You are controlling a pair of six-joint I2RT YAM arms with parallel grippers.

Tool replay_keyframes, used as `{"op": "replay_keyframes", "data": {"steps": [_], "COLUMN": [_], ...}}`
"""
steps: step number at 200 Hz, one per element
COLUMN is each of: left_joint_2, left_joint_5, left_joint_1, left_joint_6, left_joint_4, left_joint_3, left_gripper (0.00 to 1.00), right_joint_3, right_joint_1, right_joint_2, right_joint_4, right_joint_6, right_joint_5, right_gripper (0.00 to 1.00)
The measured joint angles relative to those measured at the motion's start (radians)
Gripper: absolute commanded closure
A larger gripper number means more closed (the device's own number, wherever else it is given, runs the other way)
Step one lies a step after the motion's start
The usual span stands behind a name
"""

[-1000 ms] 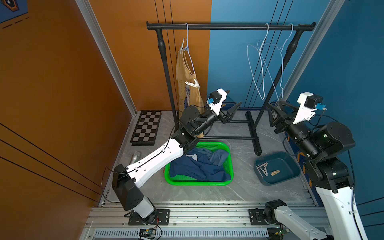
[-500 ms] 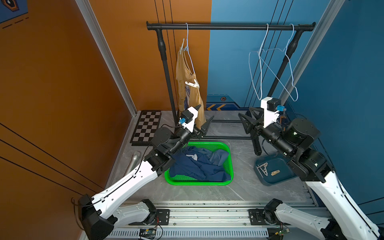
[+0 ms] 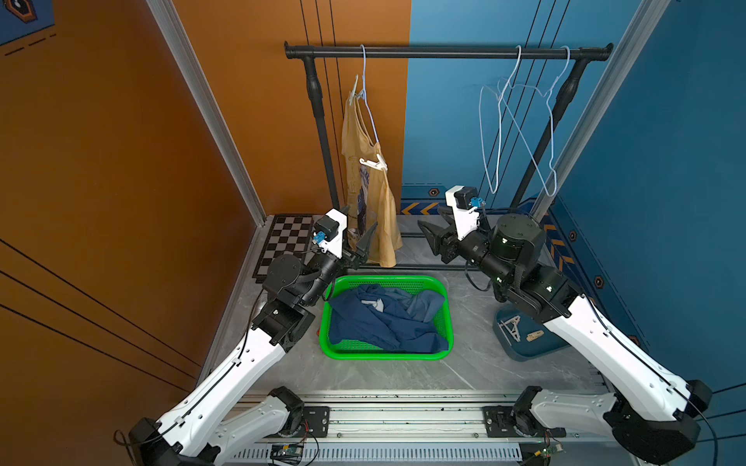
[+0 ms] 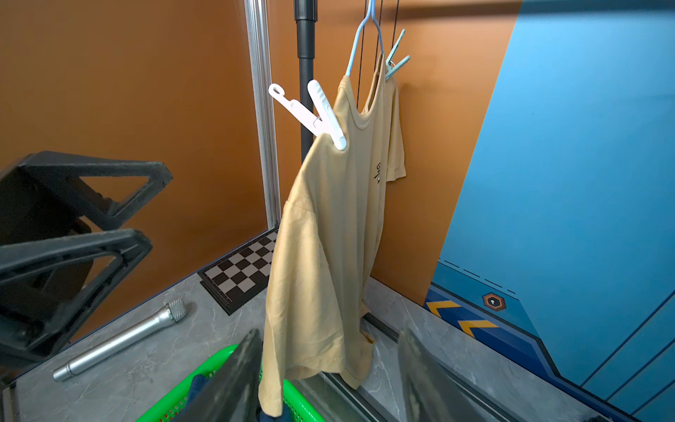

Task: Remove the clothespins securing t-shirts to the hanger
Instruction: Pick up the hanger from the clothes rail.

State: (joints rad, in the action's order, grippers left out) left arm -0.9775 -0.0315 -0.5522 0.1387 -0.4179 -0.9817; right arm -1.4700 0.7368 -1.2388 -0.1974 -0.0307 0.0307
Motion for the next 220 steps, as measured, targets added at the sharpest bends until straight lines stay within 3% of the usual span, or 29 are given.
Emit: {"op": "replay_keyframes", "data": {"steps": [92, 220], "left_joint_2": [-0.052, -0.292], "left_joint_5": [-0.074, -0.188], "left_joint_1": [0.130, 0.250], "left_joint_6": [-0.041, -0.077], "left_joint_4": [0.011, 0.014], "left_joint_3": [-0.016, -0.349], "left_gripper": [0.27, 0.27], "right_joint_3": [-0.116, -0.338], "right_joint_1": [0.010, 0.009], "right_joint_2": [-0.195, -0.396], "right_joint_4": [0.100, 0.165], "right_joint_6": [0.002, 0.005], "right_joint_5": [-0.030, -0.051], "right_gripper": [0.37, 0.34]}}
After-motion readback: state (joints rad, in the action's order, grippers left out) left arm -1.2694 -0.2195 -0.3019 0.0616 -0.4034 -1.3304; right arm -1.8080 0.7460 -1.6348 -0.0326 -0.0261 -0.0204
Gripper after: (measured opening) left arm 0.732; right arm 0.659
